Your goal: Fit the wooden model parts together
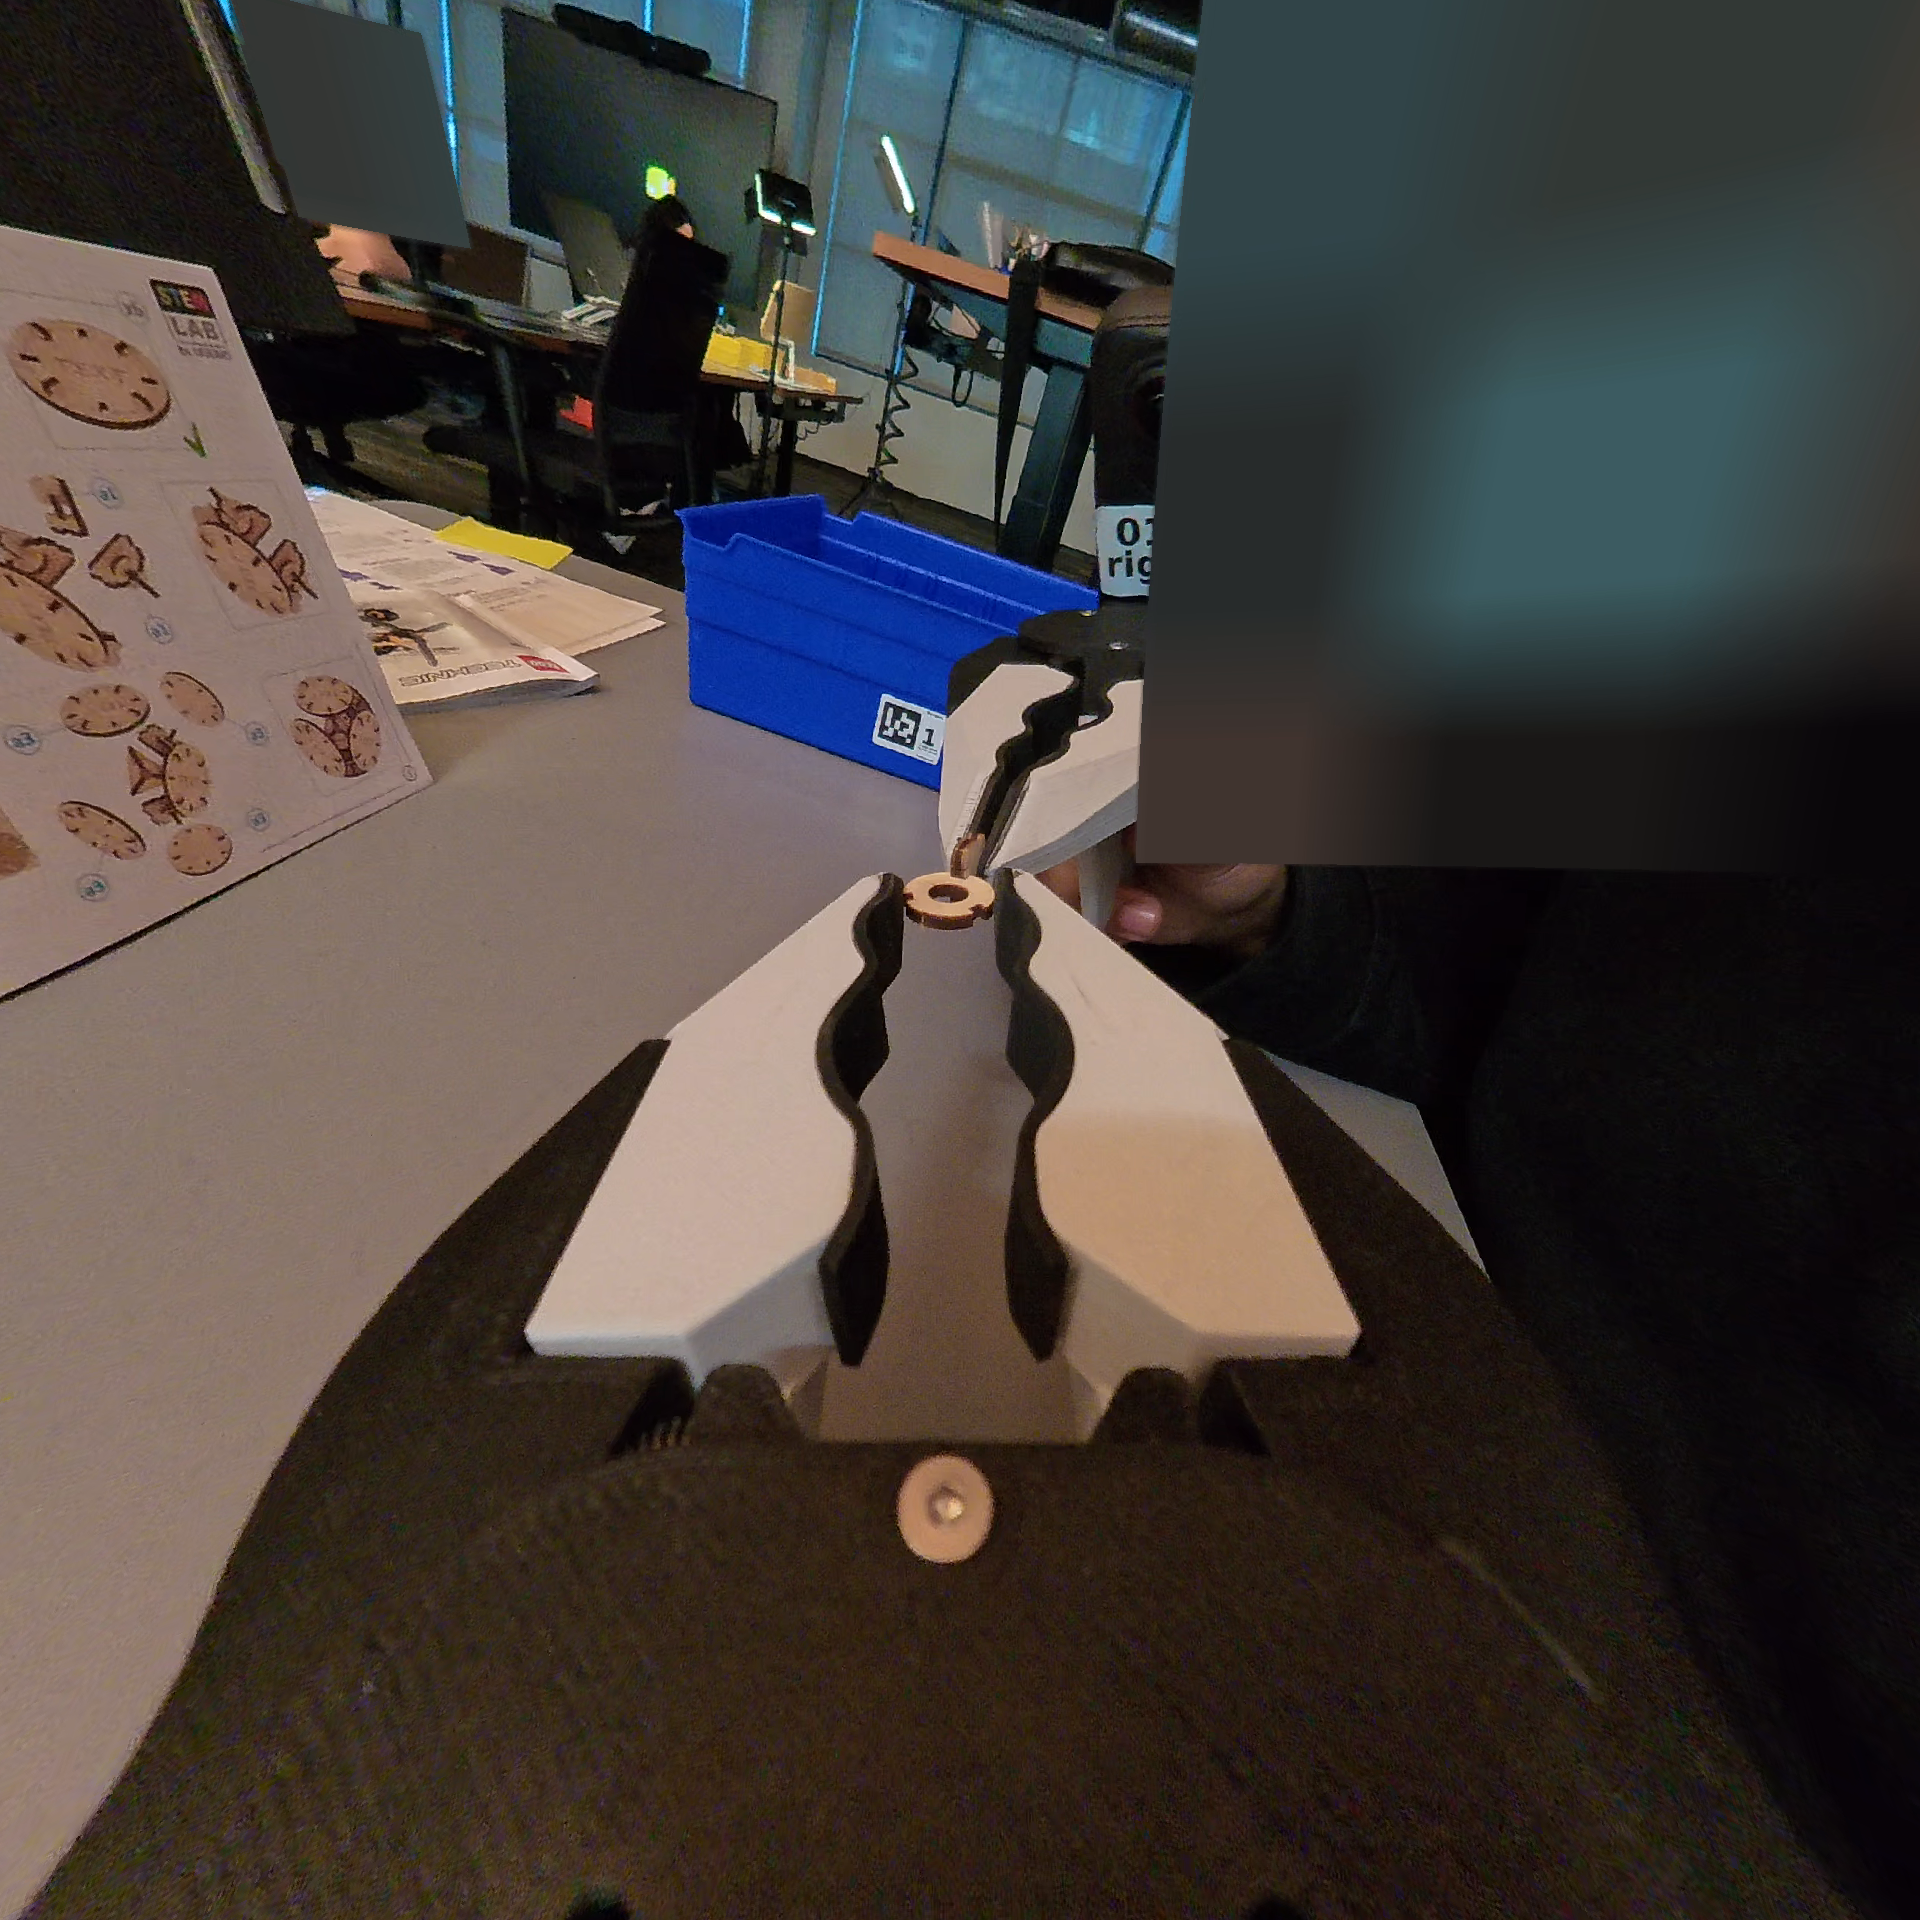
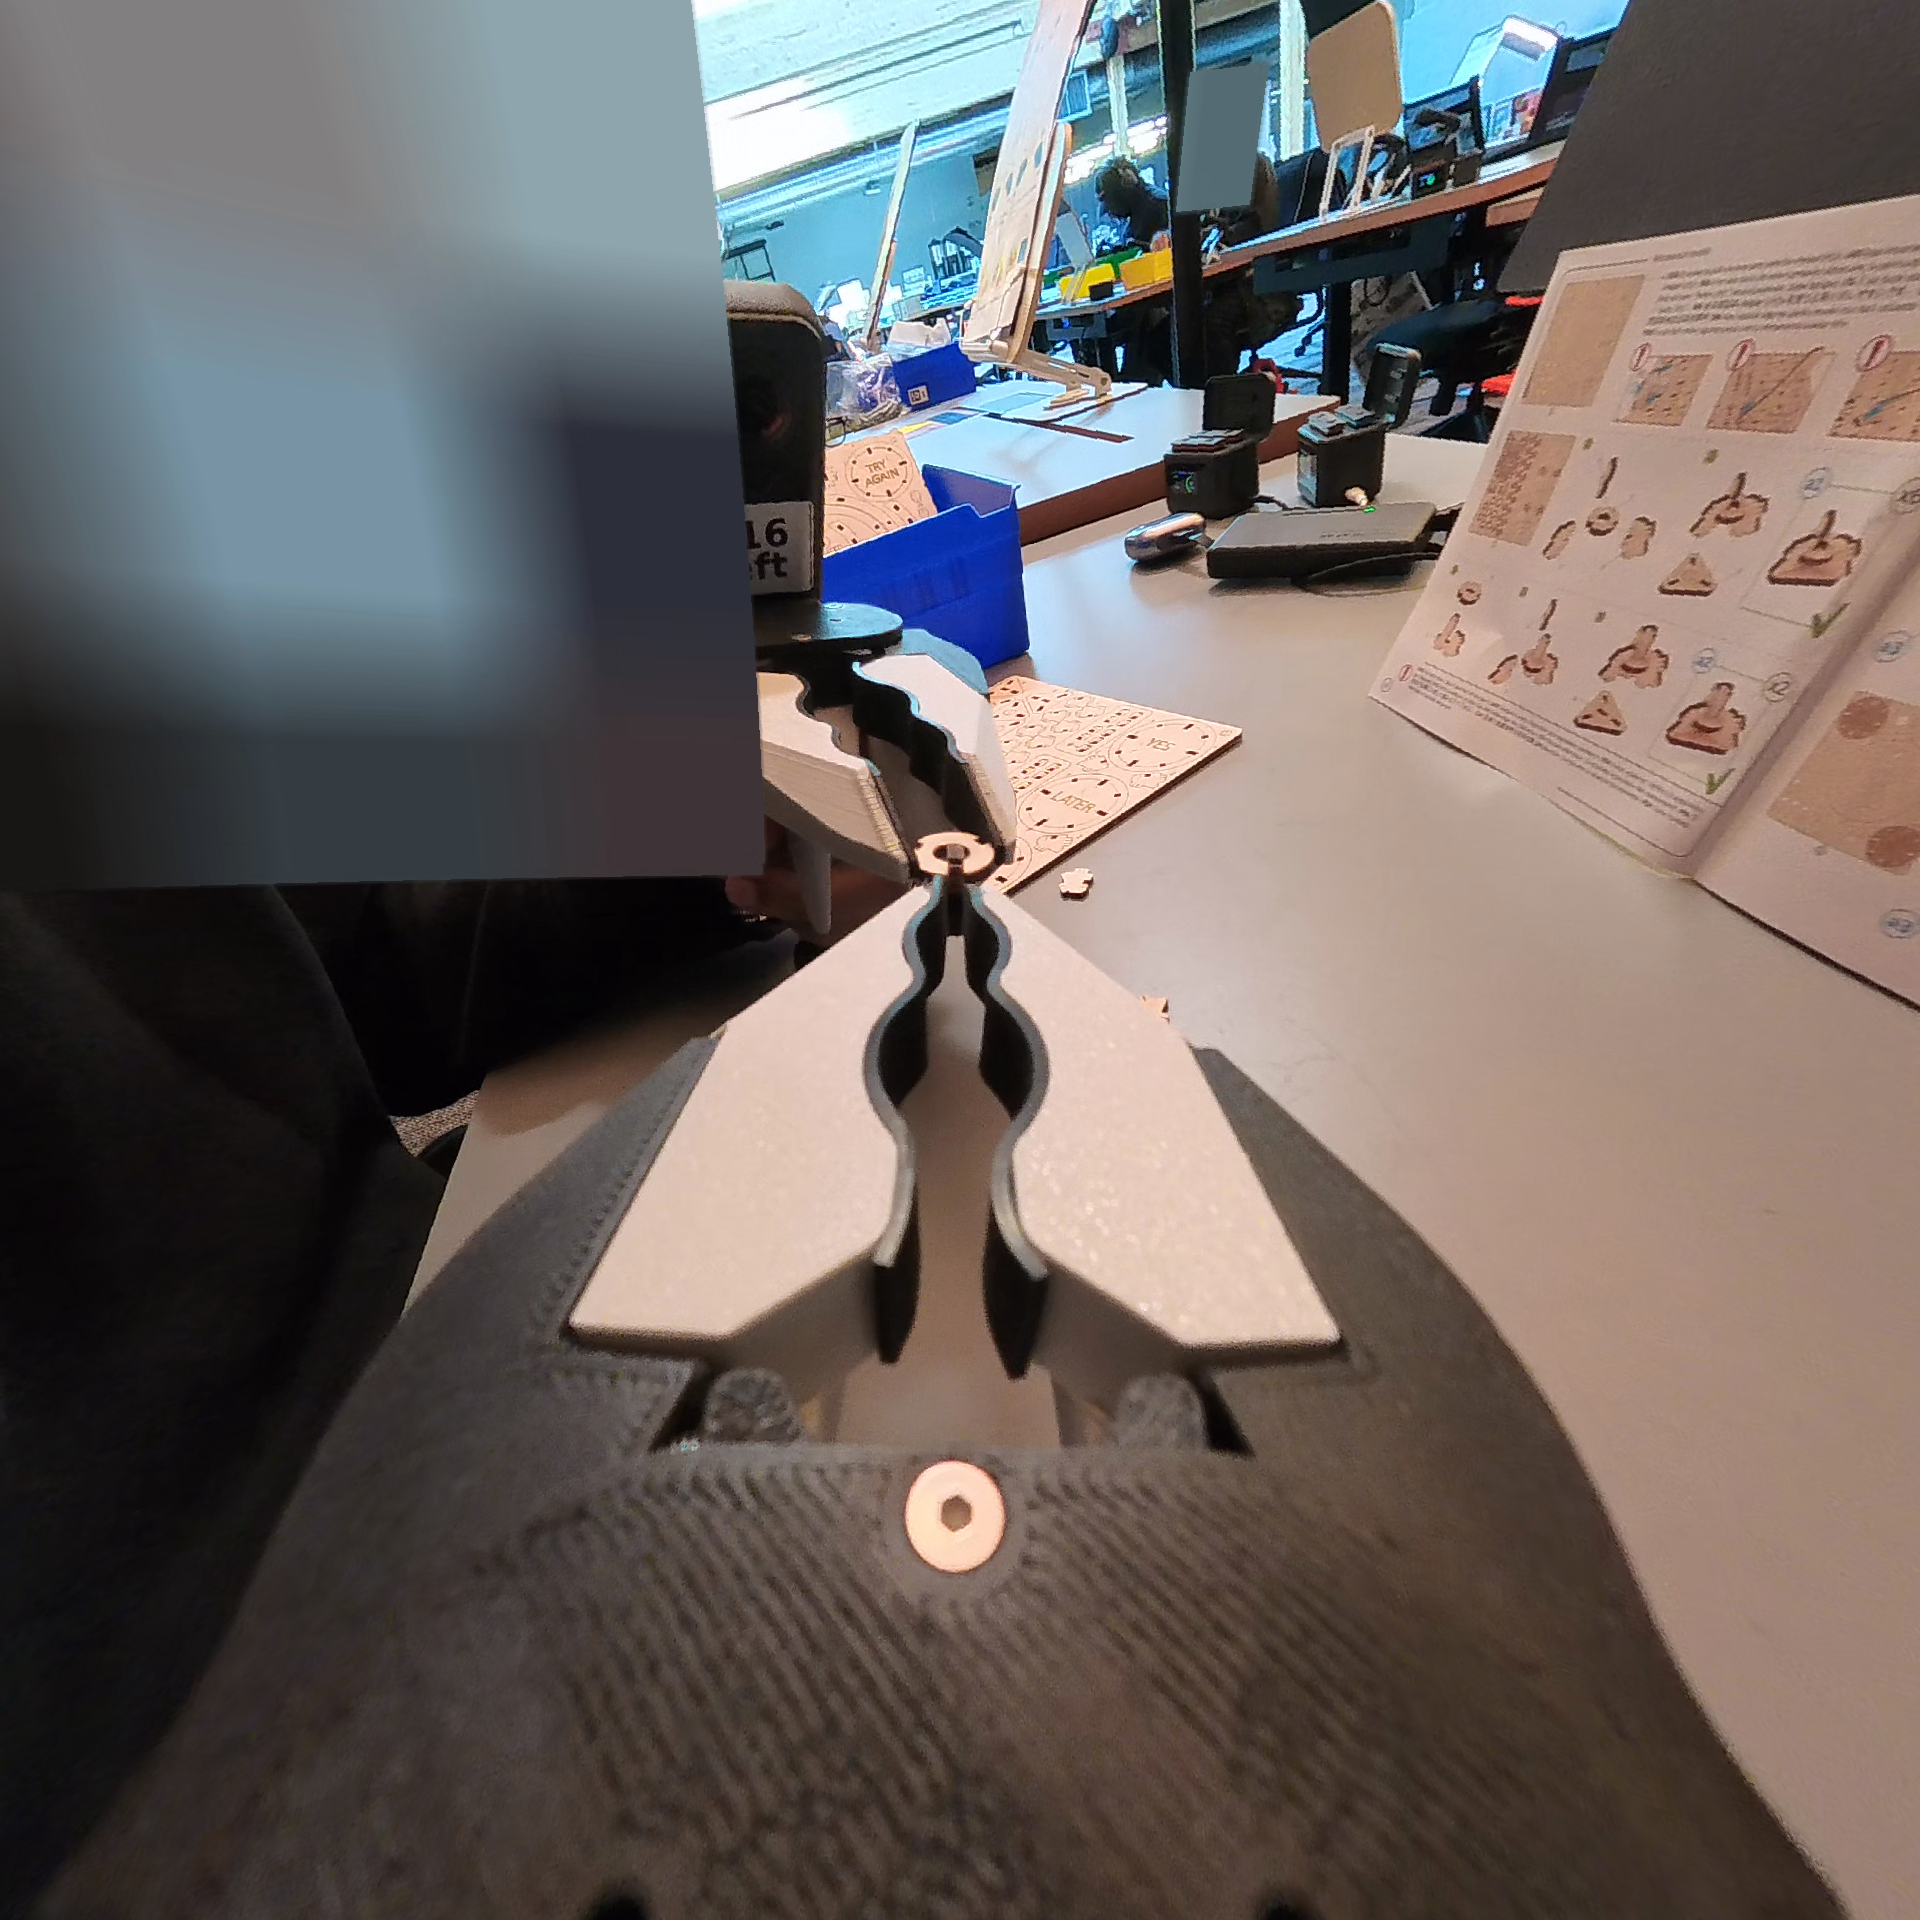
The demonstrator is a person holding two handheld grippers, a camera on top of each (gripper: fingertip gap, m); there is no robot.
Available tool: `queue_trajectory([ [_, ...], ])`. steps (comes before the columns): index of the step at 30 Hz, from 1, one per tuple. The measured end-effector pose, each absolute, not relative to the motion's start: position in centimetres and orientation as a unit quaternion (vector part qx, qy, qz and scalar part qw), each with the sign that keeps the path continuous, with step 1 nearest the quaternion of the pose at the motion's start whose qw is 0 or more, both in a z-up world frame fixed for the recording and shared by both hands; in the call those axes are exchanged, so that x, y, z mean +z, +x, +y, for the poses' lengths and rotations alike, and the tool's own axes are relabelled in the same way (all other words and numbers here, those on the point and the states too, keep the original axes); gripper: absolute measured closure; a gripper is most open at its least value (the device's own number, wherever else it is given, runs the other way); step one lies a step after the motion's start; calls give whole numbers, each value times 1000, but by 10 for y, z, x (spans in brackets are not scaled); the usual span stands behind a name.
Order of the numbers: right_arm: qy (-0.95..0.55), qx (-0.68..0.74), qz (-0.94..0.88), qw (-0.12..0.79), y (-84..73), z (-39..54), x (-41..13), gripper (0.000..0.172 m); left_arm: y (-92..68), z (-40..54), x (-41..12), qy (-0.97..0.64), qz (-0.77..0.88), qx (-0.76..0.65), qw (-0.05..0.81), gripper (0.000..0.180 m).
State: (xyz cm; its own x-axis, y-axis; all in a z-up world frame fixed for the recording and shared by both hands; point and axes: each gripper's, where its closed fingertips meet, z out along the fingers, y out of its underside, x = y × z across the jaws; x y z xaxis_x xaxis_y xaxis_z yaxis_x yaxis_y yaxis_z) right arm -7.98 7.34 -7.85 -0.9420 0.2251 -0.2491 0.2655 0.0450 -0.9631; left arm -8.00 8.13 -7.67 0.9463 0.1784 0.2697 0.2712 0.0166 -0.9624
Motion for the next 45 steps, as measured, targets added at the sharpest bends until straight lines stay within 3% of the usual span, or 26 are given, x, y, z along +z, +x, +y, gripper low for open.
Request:
queue_trajectory([
  [4,173,-667,724,12,-80,74,-80,172,-82,81,-78,-704,-165,-29,690,164],
  [7,185,-671,718,17,-86,75,-79,172,-85,78,-78,-706,-172,-23,686,138],
  [9,205,-685,698,41,-90,80,-74,172,-90,72,-72,-691,-182,-27,699,135],
  [19,241,-713,649,112,-96,87,-68,172,-106,50,-50,-622,-225,-50,749,141],
  [45,238,-703,655,141,-91,81,-75,172,-108,46,-45,-603,-233,-61,760,145],
])
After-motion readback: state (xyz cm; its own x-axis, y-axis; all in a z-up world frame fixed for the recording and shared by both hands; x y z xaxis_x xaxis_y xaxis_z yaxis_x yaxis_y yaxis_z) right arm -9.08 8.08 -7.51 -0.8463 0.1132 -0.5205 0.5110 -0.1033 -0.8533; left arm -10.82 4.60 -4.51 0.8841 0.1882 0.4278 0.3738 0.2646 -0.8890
